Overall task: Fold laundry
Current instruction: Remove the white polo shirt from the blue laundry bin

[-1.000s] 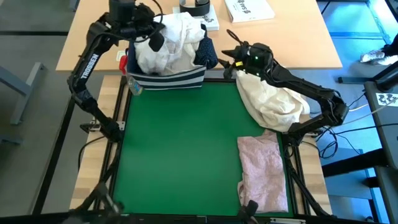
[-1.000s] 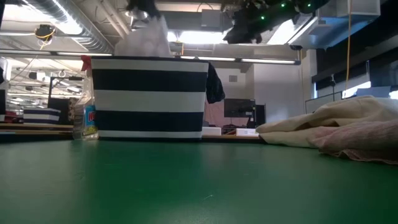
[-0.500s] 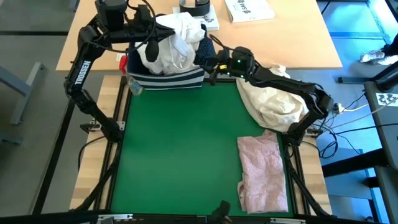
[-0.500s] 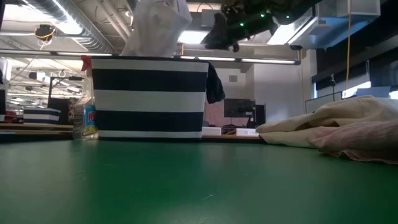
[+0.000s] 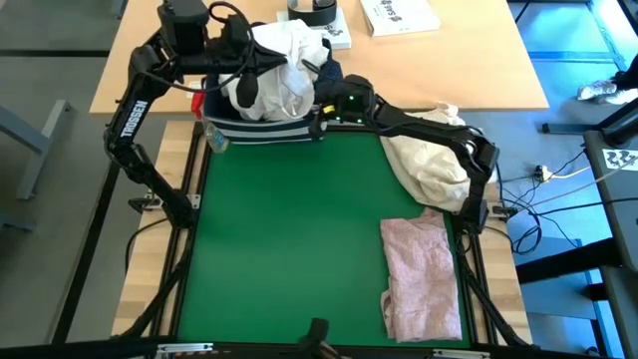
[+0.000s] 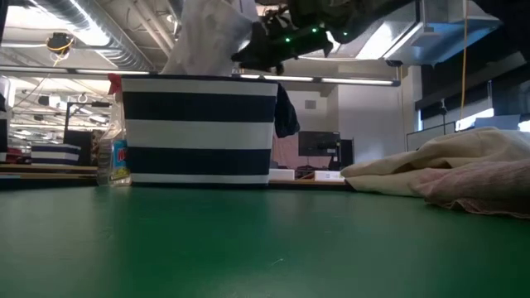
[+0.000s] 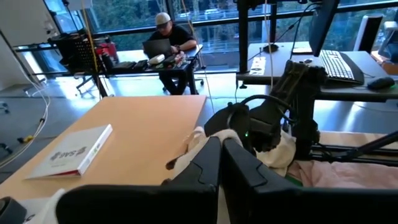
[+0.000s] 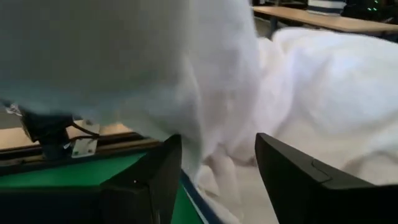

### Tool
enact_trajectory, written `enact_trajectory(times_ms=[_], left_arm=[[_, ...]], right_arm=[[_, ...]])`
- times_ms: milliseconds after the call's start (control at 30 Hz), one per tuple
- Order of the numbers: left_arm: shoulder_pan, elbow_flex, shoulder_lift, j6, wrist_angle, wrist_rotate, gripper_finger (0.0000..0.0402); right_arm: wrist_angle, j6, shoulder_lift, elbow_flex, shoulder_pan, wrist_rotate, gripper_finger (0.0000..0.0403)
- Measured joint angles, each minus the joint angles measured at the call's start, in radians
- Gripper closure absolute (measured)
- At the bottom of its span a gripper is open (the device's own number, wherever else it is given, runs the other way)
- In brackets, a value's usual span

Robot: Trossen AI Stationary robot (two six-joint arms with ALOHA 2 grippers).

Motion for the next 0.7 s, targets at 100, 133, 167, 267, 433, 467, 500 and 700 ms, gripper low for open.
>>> enact_trajectory(times_ms=[100, 133, 167, 267, 433, 467, 500, 700], left_arm=[[-0.004, 0.000, 0.000, 0.000, 0.000, 0.000, 0.0398], [-0.005, 0.000, 0.000, 0.000, 0.000, 0.000, 0.0398], [-0.005, 0.000, 0.000, 0.000, 0.000, 0.000, 0.0398], [-0.005, 0.000, 0.000, 0.000, 0.000, 0.000, 0.0398], [-0.005, 0.000, 0.000, 0.005, 0.000, -0.001, 0.0398], [-0.005, 0.000, 0.000, 0.006, 0.000, -0.002, 0.0398], [-0.005, 0.000, 0.000, 0.007, 0.000, -0.007, 0.0398], [-0.005, 0.000, -0.028, 0.044, 0.018, -0.128, 0.0398]], right_arm=[[0.012, -0.014, 0.000, 0.014, 0.001, -0.079, 0.0196], [0.022, -0.027, 0.000, 0.015, 0.001, -0.092, 0.0196], [0.033, -0.031, 0.000, 0.015, 0.001, -0.093, 0.0196], [0.079, -0.034, 0.000, 0.015, 0.000, -0.092, 0.0209], [0.101, -0.105, 0.000, 0.015, 0.001, -0.103, 0.0304], [0.097, -0.115, 0.000, 0.015, 0.002, -0.112, 0.0334], [0.097, -0.125, -0.002, 0.015, -0.001, -0.122, 0.0364], [0.013, -0.163, -0.071, 0.094, -0.001, -0.101, 0.0389]])
